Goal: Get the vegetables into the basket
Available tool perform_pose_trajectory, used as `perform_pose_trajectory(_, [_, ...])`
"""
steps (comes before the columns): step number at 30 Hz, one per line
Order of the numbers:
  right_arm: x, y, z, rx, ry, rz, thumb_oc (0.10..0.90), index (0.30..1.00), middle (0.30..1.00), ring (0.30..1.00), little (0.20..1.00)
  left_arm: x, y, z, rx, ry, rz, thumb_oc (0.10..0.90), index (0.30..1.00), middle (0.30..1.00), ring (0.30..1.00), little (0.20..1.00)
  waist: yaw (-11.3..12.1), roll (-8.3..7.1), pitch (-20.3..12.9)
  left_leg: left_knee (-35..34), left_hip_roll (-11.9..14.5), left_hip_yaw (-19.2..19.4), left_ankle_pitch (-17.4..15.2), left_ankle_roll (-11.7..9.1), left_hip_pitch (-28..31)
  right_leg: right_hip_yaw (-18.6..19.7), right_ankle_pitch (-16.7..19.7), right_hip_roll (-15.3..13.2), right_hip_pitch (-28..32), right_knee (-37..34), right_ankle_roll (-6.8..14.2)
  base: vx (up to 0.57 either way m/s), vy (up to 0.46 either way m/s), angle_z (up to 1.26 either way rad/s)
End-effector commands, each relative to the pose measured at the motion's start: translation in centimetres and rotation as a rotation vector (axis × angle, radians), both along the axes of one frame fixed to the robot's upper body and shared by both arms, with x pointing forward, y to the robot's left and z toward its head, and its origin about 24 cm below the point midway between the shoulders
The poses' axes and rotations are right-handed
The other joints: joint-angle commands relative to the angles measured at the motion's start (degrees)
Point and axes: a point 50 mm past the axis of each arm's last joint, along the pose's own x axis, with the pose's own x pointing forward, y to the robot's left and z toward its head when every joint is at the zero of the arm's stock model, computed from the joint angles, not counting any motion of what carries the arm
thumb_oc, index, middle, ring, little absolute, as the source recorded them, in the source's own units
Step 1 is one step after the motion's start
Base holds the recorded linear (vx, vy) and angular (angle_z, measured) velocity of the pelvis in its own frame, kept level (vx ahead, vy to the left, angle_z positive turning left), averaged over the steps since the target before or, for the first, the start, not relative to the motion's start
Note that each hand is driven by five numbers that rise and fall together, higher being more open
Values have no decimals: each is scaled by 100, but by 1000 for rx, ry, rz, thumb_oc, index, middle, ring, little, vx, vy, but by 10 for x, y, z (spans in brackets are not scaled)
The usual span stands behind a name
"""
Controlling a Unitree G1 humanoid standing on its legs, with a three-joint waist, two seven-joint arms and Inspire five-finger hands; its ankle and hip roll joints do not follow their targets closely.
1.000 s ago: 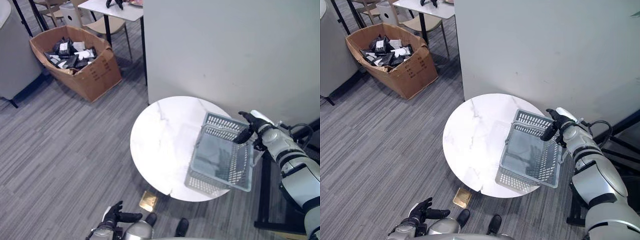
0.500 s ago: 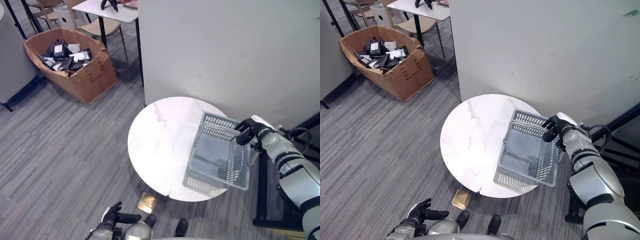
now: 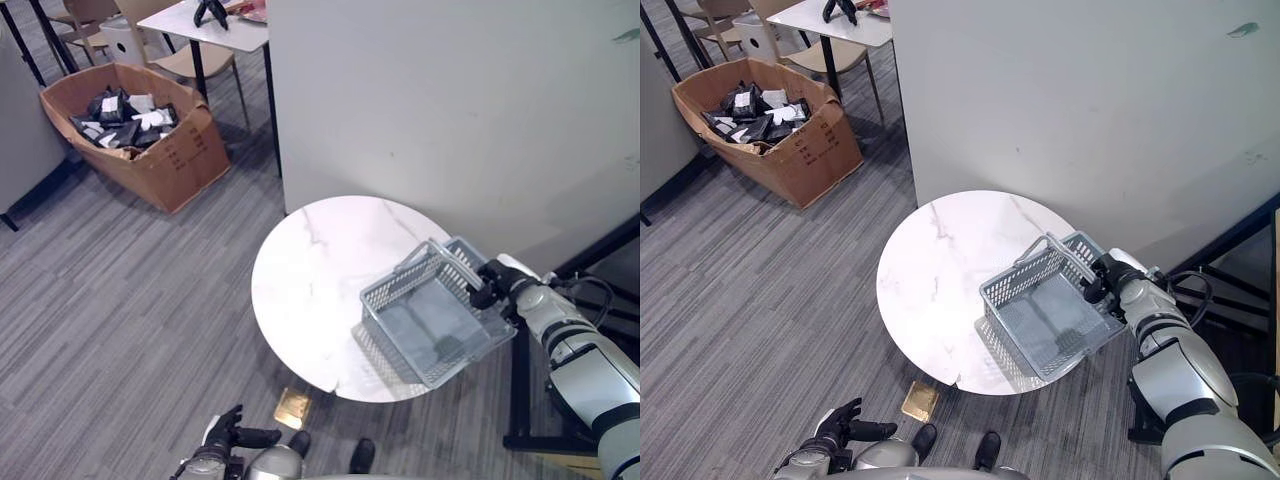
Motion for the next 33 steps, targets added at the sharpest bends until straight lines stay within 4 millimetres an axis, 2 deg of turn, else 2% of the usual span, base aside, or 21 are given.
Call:
perform_pose_trajectory(1, [17, -12, 50, 33, -257, -27, 400, 300, 300, 300, 300, -65, 0, -17, 31, 259, -78, 900, 1000, 1000, 1000, 1000, -53, -279, -98, -311, -89, 348, 231, -208, -180, 326, -929, 33, 822, 4, 364, -12, 21, -8])
perform_pose_trajectory(3, [18, -11, 52, 42, -272, -19, 400, 300, 300, 300, 300, -65, 1, -16, 31, 257, -69, 900, 1000, 1000, 1000, 1000, -86, -283, -119, -311, -83, 383, 216, -201, -159, 357, -920, 29, 827, 4, 367, -11, 31, -15])
perform_pose_trajectory(4, [19, -1, 66, 98, -369, 55, 400, 300, 300, 300, 300, -62, 1, -16, 31, 253, -52, 900, 1000, 1000, 1000, 1000, -274, -260, -199, -311, -55, 524, 163, -174, -80, 493, -884, 20, 844, 4, 382, -11, 40, -20])
perform_pose_trajectory(5, [18, -1, 66, 98, -368, 54, 400, 300, 300, 300, 300, -62, 1, -16, 31, 253, -53, 900, 1000, 1000, 1000, 1000, -262, -261, -199, -311, -54, 530, 161, -173, -76, 499, -884, 21, 846, 4, 382, -21, 63, -19])
perform_pose_trajectory(6, [14, 2, 81, 116, -436, 116, 400, 300, 300, 300, 300, -60, 1, -16, 31, 247, -35, 900, 1000, 1000, 1000, 1000, -423, -241, -259, -311, -35, 637, 118, -155, -14, 629, -856, 8, 852, 4, 389, -10, 24, -19])
perform_pose_trajectory(7, [14, 2, 81, 116, -435, 114, 400, 300, 300, 300, 300, -60, 1, -16, 31, 248, -36, 900, 1000, 1000, 1000, 1000, -409, -242, -259, -311, -33, 642, 117, -155, -11, 635, -855, 9, 853, 4, 389, -18, 31, -28])
perform_pose_trajectory(9, [7, 1, 93, 113, -468, 163, 400, 300, 300, 300, 300, -58, 0, -16, 28, 245, -34, 900, 1000, 1000, 1000, 1000, -541, -212, -304, -311, -11, 751, 82, -144, 49, 719, -829, -7, 841, 17, 399, -28, 22, -51])
perform_pose_trajectory(11, [-4, -2, 111, 105, -505, 216, 400, 300, 300, 300, 300, -50, -1, -15, 23, 231, -39, 900, 1000, 1000, 1000, 1000, -768, -164, -371, -311, 17, 948, 34, -132, 117, 906, -788, -22, 799, 44, 411, -56, 26, -36])
perform_pose_trajectory(12, [-5, -3, 111, 105, -505, 215, 400, 300, 300, 300, 300, -51, -1, -15, 24, 231, -40, 900, 1000, 1000, 1000, 1000, -755, -164, -371, -311, 19, 953, 32, -132, 119, 912, -787, -20, 798, 45, 411, -44, 15, -34])
perform_pose_trajectory(16, [-17, -8, 121, 111, -529, 236, 400, 300, 300, 300, 300, -40, -2, -14, 25, 207, -62, 900, 1000, 1000, 1000, 1000, -967, -96, -441, -311, 34, 1145, -3, -113, 165, 1104, -751, -33, 722, 101, 428, -21, 12, -39])
perform_pose_trajectory(19, [-35, -17, 122, 120, -533, 230, 400, 300, 300, 300, 300, -30, -4, -12, 25, 185, -86, 900, 1000, 1000, 1000, 1000, -1133, -14, -490, -311, 55, 1348, -45, -106, 229, 1274, -734, -41, 666, 156, 440, -37, 11, -31])
perform_pose_trajectory(21, [-41, -23, 116, 129, -518, 206, 400, 300, 300, 300, 300, -29, -5, -12, 23, 184, -100, 900, 1000, 1000, 1000, 1000, -1185, 6, -510, -311, 61, 1401, -64, -102, 248, 1314, -720, -45, 659, 149, 446, -5, 8, -38])
perform_pose_trajectory(22, [-54, -30, 99, 159, -486, 160, 400, 300, 300, 300, 300, -26, -7, -11, 18, 178, -108, 900, 1000, 1000, 1000, 1000, -1300, 72, -540, -311, 71, 1514, -98, -78, 288, 1432, -692, -46, 643, 130, 455, -5, 7, -27])
perform_pose_trajectory(23, [-55, -30, 99, 159, -486, 159, 400, 300, 300, 300, 300, -26, -7, -11, 18, 178, -109, 900, 1000, 1000, 1000, 1000, -1290, 71, -541, -311, 72, 1519, -100, -78, 289, 1437, -692, -45, 643, 130, 455, -8, 9, -20])
perform_pose_trajectory(26, [-69, -37, 79, 177, -423, 109, 400, 300, 300, 300, 300, -24, -6, -11, 18, 171, -120, 900, 1000, 1000, 1000, 1000, -1371, 128, -554, -311, 74, 1597, -126, -59, 324, 1521, -691, -38, 640, 127, 465, -5, 2, -25])
perform_pose_trajectory(27, [-74, -38, 68, 204, -408, 83, 400, 300, 300, 300, 300, -24, -7, -11, 17, 172, -123, 900, 1000, 1000, 1000, 1000, -1397, 145, -562, -311, 84, 1619, -134, -50, 333, 1558, -690, -39, 628, 136, 466, 1, -3, -12])
perform_pose_trajectory(28, [-85, -41, 49, 221, -353, 40, 400, 300, 300, 300, 300, -24, -7, -11, 19, 172, -127, 900, 1000, 1000, 1000, 1000, -1444, 171, -568, -311, 86, 1648, -154, -36, 358, 1608, -691, -30, 627, 140, 467, 3, -5, -12])
perform_pose_trajectory(30, [-89, -42, 42, 231, -337, 24, 400, 300, 300, 300, 300, -25, -7, -11, 18, 175, -129, 900, 1000, 1000, 1000, 1000, -1454, 178, -569, -311, 88, 1665, -160, -32, 369, 1626, -690, -30, 633, 138, 465, 2, -6, -15])
perform_pose_trajectory(32, [-101, -44, 21, 235, -272, -18, 400, 300, 300, 300, 300, -26, -8, -11, 17, 183, -142, 900, 1000, 1000, 1000, 1000, -1491, 200, -575, -311, 90, 1687, -173, -26, 391, 1658, -691, -22, 640, 135, 461, 3, -9, -12])
perform_pose_trajectory(33, [-109, -44, 2, 264, -236, -71, 400, 300, 300, 300, 300, -26, -9, -12, 16, 183, -145, 900, 1000, 1000, 1000, 1000, -1499, 209, -575, -311, 89, 1700, -171, -20, 399, 1680, -685, -22, 642, 133, 459, -7, -9, -7])
